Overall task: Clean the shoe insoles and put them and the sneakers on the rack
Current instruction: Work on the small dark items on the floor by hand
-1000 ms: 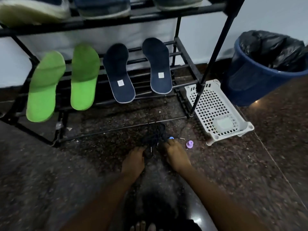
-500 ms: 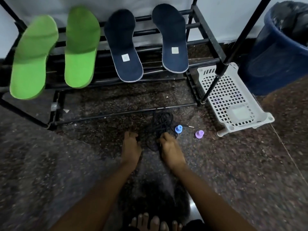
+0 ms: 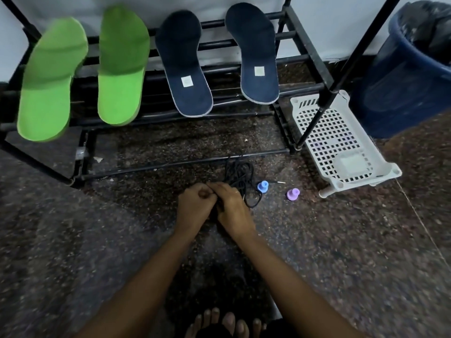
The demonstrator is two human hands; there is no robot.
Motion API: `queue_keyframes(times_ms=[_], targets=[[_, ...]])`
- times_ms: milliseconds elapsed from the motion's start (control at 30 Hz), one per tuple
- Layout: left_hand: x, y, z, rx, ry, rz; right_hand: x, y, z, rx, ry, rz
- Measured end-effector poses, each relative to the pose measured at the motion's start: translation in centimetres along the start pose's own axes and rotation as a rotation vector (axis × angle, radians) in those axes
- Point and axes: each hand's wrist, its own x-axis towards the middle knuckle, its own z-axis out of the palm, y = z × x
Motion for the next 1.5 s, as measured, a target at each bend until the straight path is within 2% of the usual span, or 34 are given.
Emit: queue_keyframes(times_ms=[167, 267, 400, 500, 767, 967, 1067, 1200, 1267, 1367, 1433, 1500], targets=[[-0.4, 2.3, -2.2, -0.218, -0.133, -0.05, 1.0, -0.9, -2.7, 0.14, 0.229, 0.074], [-0.6, 3.9, -3.5, -0.185, -0.224, -0.035, 1.6, -1.4, -4.6, 0.173, 0.302, 0.064], [-1.1, 5.7, -4.4, -0.03, -0.329, 0.158, 1.5, -2.3, -6.9, 0.199, 0.318, 0.061], [-1.6, 6.6, -4.6, -0.051, -0.372, 0.211, 1.1, -2.4, -8.4, 0.178, 0.342, 0.011], [-3.0, 8.4, -5.3, -0.128, -0.609, 0.163, -0.5, -1.9, -10.9, 0.042, 0.267, -0.066], [-3.9, 8.6, -4.3, -0.2, -0.607, 0.081, -1.1, -1.3, -11.0, -0.071, 0.23, -0.092], [-3.9, 8.4, -4.3, -0.176, -0.654, 0.037, -1.2, -1.4, -11.3, -0.002, 0.21, -0.092], [-4.1, 8.6, -4.7, -0.2, -0.732, -0.011, -1.3, -1.4, -12.4, 0.221, 0.187, 0.039], [-4.4, 8.8, -4.7, -0.285, -0.765, -0.028, -1.3, -1.3, -12.6, 0.274, 0.255, 0.039], [-4.7, 9.2, -4.4, -0.538, -0.719, -0.061, -1.2, -1.7, -12.1, 0.387, 0.366, 0.077], [-4.5, 9.4, -4.2, -0.708, -0.668, -0.074, -1.4, -2.1, -11.1, 0.503, 0.355, 0.172], [-4.3, 9.5, -3.9, -0.814, -0.611, -0.078, -1.6, -2.4, -9.7, 0.535, 0.324, 0.192]])
